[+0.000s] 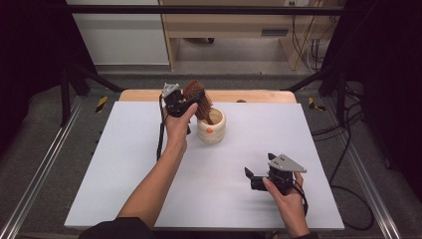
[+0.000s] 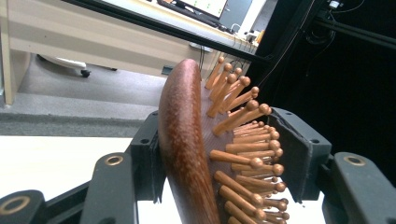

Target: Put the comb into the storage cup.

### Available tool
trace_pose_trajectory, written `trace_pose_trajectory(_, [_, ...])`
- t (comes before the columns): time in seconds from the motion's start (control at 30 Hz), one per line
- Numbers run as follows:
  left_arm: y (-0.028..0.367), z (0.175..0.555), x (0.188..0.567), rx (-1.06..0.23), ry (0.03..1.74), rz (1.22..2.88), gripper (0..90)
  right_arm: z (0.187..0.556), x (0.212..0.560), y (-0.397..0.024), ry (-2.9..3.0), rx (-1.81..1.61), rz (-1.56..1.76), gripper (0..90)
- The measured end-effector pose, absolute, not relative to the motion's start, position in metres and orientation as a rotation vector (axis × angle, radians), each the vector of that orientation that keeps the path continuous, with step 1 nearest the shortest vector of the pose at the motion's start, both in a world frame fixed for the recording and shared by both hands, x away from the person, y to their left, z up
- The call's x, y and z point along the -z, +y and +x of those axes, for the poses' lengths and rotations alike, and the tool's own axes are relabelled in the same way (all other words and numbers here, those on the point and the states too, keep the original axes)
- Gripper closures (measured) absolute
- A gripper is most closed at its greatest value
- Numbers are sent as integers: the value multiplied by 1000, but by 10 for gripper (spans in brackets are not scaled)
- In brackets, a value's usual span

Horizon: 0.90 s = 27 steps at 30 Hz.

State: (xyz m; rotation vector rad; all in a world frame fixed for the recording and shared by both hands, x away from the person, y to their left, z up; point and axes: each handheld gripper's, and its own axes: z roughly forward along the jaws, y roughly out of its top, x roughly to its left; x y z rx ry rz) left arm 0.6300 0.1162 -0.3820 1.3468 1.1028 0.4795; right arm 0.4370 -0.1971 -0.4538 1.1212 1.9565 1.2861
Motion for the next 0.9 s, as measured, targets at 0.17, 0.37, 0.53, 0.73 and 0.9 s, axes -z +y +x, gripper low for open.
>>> trace_pose_trajectory(0.17, [114,629,382,-486,1095,1354,367,437,454,-197,1960,-1283,1121,36])
trace_pose_trajectory(0.37, [114,629,382,-484,1095,1353,346,437,454,-197,1960,-1284,1120,36])
trace_pose_trajectory(0.53, [115,629,382,-486,1097,1344,335,437,454,-197,1961,-1283,1121,36])
trace_pose_trajectory(0.73, [114,629,382,-486,1095,1348,311,437,454,-197,1962,-1281,1121,36])
trace_pose_trajectory(0.9, [116,630,384,-473,1106,1339,285,437,454,-196,1964,-1280,1121,36])
